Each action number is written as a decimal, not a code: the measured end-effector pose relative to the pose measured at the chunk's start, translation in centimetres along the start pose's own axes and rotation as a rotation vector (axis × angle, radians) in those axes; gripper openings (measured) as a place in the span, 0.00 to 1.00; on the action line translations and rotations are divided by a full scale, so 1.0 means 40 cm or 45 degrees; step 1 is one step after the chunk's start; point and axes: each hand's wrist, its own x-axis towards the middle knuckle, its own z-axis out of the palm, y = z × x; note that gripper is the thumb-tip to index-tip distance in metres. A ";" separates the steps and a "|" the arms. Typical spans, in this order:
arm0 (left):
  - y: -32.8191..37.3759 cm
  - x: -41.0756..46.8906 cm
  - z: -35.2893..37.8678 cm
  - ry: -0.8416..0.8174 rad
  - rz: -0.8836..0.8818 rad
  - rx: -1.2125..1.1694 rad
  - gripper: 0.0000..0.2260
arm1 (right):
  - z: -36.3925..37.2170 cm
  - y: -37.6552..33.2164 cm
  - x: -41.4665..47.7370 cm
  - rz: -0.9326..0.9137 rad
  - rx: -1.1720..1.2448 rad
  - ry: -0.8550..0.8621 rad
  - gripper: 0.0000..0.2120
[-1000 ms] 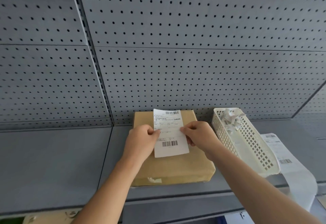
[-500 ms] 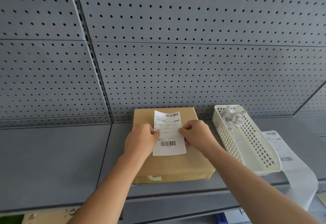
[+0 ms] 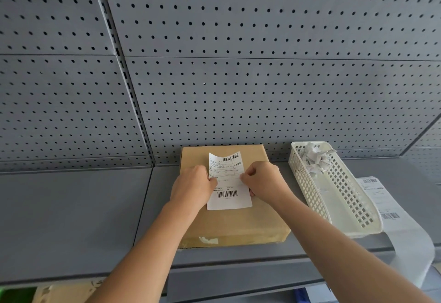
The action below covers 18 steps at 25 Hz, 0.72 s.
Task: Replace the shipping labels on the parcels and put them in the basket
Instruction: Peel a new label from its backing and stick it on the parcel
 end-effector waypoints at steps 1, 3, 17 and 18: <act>0.001 0.002 -0.001 -0.011 -0.002 0.011 0.14 | 0.001 0.001 0.002 -0.001 -0.002 -0.003 0.07; 0.004 0.004 -0.002 -0.021 -0.010 0.016 0.14 | 0.005 0.002 0.005 -0.015 -0.023 -0.002 0.07; -0.025 0.007 0.002 0.157 0.435 0.031 0.21 | 0.018 0.020 0.029 -0.497 -0.324 0.190 0.10; -0.022 0.007 -0.001 0.126 0.467 0.056 0.22 | 0.023 0.021 0.034 -0.593 -0.368 0.193 0.12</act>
